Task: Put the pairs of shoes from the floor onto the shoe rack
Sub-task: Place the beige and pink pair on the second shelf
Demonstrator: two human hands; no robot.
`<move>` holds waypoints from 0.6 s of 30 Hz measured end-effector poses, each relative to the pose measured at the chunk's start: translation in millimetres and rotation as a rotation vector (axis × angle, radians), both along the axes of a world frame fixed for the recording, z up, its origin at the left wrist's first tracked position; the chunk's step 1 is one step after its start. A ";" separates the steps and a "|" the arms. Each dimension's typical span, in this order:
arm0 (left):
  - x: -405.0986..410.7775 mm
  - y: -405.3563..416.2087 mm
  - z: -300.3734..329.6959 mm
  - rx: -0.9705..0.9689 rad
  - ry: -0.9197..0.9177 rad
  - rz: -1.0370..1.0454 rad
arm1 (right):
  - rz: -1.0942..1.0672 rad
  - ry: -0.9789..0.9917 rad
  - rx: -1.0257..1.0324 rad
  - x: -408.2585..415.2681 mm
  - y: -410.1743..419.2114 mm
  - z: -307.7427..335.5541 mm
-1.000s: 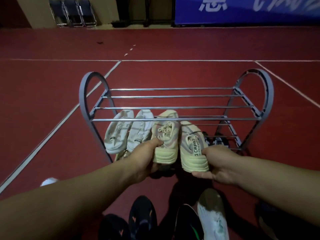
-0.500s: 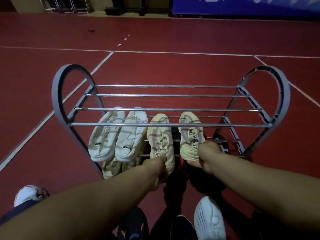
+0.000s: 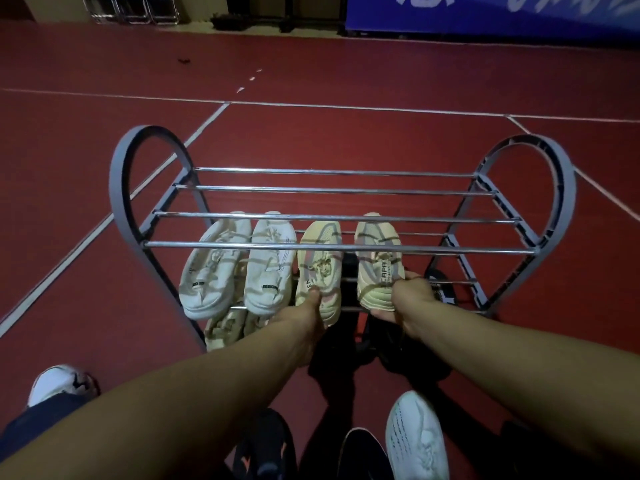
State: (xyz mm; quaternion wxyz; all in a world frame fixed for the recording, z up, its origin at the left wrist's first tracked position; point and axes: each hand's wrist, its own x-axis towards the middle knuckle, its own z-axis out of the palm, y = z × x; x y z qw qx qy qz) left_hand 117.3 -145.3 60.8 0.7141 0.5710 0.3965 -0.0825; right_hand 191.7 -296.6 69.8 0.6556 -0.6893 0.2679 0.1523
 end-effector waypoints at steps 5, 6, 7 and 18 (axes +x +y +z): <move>-2.2 5.9 12.9 -0.212 -0.045 0.187 | 0.238 0.033 -0.147 -3.5 10.8 -3.2; -2.2 5.6 16.1 -0.220 -0.044 0.194 | 0.315 0.037 -0.228 -5.2 8.2 1.5; -1.3 6.7 14.9 -0.200 -0.033 0.168 | 0.397 0.044 -0.308 -6.8 4.1 6.4; -31.8 14.3 30.4 -0.014 0.189 -0.316 | 0.601 -0.146 -0.816 -42.7 4.0 53.1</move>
